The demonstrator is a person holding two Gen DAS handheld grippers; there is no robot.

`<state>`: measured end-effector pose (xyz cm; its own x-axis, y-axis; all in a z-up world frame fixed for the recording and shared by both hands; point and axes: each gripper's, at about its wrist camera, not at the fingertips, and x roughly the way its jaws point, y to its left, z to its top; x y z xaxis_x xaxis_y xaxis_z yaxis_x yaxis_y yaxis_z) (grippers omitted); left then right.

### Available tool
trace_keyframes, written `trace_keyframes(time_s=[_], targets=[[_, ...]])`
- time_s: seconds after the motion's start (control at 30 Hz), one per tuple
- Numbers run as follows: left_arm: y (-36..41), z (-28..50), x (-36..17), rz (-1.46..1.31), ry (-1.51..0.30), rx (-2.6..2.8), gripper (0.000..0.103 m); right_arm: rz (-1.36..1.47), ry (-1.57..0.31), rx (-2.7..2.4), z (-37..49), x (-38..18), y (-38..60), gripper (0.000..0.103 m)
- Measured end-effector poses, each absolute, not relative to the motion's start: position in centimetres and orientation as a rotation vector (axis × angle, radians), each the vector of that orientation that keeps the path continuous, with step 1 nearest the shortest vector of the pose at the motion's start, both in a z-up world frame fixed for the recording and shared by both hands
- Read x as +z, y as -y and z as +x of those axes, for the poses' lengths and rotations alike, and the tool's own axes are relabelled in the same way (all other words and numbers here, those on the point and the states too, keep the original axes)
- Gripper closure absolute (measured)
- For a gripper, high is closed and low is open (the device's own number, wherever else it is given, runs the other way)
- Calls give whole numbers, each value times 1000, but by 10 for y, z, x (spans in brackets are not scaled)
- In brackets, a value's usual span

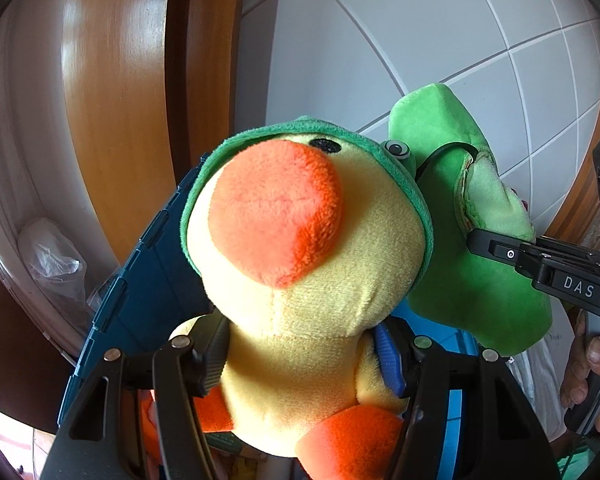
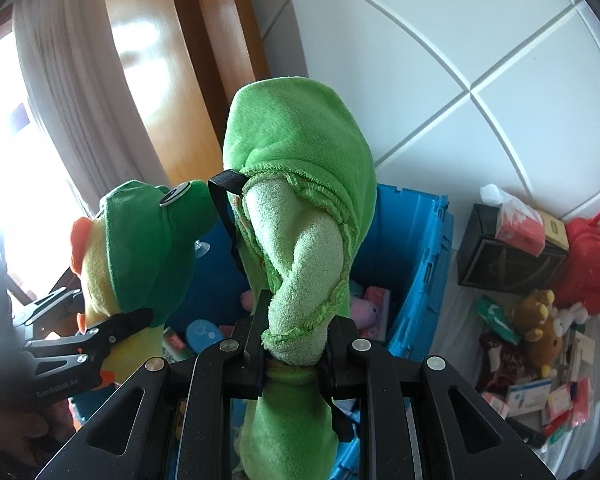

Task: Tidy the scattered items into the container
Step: 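Carry the plush duck and plush hat over the blue crate with both tools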

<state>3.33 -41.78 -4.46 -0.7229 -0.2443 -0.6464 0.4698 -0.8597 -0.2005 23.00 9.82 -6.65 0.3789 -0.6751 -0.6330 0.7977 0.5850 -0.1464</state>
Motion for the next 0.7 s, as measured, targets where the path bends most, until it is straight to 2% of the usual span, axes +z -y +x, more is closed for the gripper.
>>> trace_keyframes(time_s=[0.27, 0.7], targets=[[452, -1, -54, 948, -493, -2508, 42, 212, -737, -974, 253, -77, -72, 83], [454, -18, -67, 984, -496, -2473, 41, 199, -754, -988, 269, -82, -64, 82]])
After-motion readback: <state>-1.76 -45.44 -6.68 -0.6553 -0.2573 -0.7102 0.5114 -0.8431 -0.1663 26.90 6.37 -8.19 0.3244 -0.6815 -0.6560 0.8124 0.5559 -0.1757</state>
